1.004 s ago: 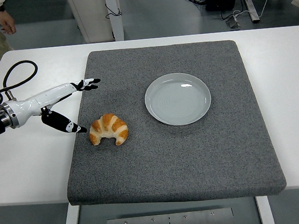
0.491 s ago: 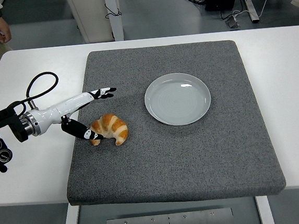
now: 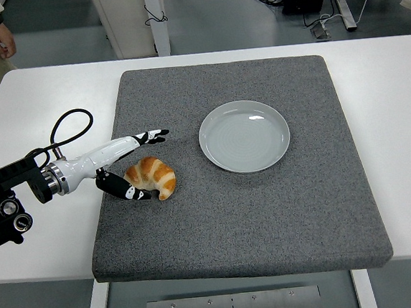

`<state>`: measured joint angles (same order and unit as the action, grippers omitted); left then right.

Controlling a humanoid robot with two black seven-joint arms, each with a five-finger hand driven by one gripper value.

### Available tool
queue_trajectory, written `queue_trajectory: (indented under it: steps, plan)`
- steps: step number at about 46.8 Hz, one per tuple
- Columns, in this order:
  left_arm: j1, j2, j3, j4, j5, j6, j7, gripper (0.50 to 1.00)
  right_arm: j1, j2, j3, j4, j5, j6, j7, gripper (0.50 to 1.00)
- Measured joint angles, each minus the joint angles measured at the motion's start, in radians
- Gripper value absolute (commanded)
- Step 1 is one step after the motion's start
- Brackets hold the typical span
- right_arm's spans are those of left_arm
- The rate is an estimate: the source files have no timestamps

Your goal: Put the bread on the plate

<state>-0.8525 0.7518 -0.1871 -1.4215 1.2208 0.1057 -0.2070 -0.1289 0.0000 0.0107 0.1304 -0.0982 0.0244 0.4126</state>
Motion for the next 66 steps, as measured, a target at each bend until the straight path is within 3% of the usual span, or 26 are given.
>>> queue_trajectory:
  steps: [22,30,39,44,52,60,64,66]
  plan:
    - [0.027,-0.043,0.0,0.058,0.01,0.021,-0.01,0.957,0.0,0.0,0.0,0.0,0.0,0.0,0.0,1.0]
    - [0.029,-0.048,0.001,0.071,0.01,0.036,-0.059,0.957,0.0,0.0,0.0,0.0,0.0,0.0,0.0,1.0]
    - [0.036,-0.053,0.002,0.094,0.011,0.037,-0.06,0.954,0.0,0.0,0.0,0.0,0.0,0.0,0.0,1.0]
    - [0.038,-0.054,0.002,0.097,0.011,0.037,-0.06,0.881,0.0,0.0,0.0,0.0,0.0,0.0,0.0,1.0]
    - [0.047,-0.055,0.001,0.112,0.01,0.039,-0.061,0.851,0.0,0.0,0.0,0.0,0.0,0.0,0.0,1.0]
    - [0.05,-0.07,0.0,0.117,0.01,0.04,-0.064,0.719,0.0,0.0,0.0,0.0,0.0,0.0,0.0,1.0]
    - [0.05,-0.072,-0.001,0.119,0.009,0.04,-0.065,0.619,0.0,0.0,0.0,0.0,0.0,0.0,0.0,1.0]
    - [0.045,-0.072,-0.001,0.119,0.007,0.039,-0.066,0.599,0.0,0.0,0.0,0.0,0.0,0.0,0.0,1.0]
